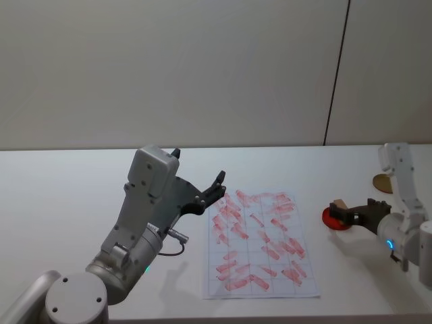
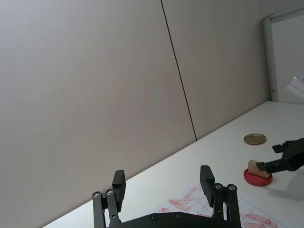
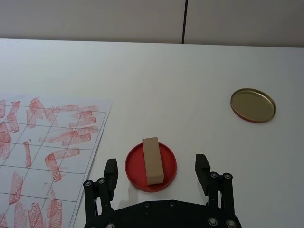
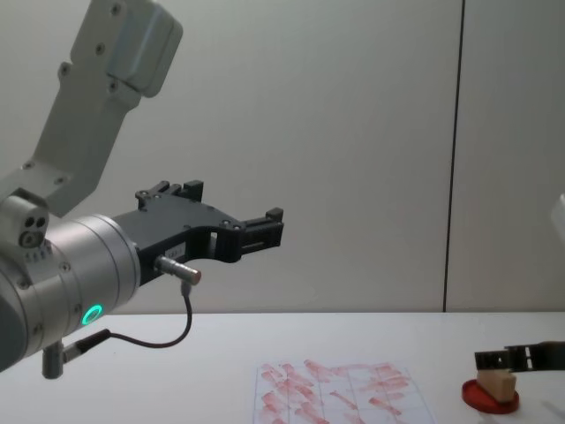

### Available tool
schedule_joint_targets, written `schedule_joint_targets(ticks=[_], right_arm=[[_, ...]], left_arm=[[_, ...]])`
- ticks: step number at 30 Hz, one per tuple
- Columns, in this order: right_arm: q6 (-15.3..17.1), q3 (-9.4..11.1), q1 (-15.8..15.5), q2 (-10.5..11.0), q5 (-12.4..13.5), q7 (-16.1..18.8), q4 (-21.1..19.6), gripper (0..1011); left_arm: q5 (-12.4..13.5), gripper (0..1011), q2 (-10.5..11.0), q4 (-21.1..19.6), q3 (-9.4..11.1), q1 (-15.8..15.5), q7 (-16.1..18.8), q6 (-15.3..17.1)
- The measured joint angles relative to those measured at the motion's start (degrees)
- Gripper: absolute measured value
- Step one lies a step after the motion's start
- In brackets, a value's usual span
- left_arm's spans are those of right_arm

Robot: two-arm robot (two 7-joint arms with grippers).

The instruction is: Use the one hand to pick up the stamp and affix it onto the A4 paper.

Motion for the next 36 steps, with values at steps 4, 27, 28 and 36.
schedule_joint_targets(ticks=[4,27,28,36], right_arm=[[-0.70,-0.25,1.59,-0.56,-0.42,0.19,2.87,999],[-6.40,-1.56,9.42,-3.35,-2.99,0.79,18.83,345],[-6.58,-1.61,9.65,-3.44,-3.05,0.80,19.34,330],[-8.24,-2.07,11.86,-4.27,-3.82,0.82,24.05,220]], left_arm=[[0.00,993,0.00,0.00,0.00,0.00,0.00,0.00],[0.00,993,0.00,0.00,0.00,0.00,0.00,0.00],[0.00,993,0.00,0.00,0.00,0.00,0.00,0.00],[0.00,993,0.00,0.00,0.00,0.00,0.00,0.00]])
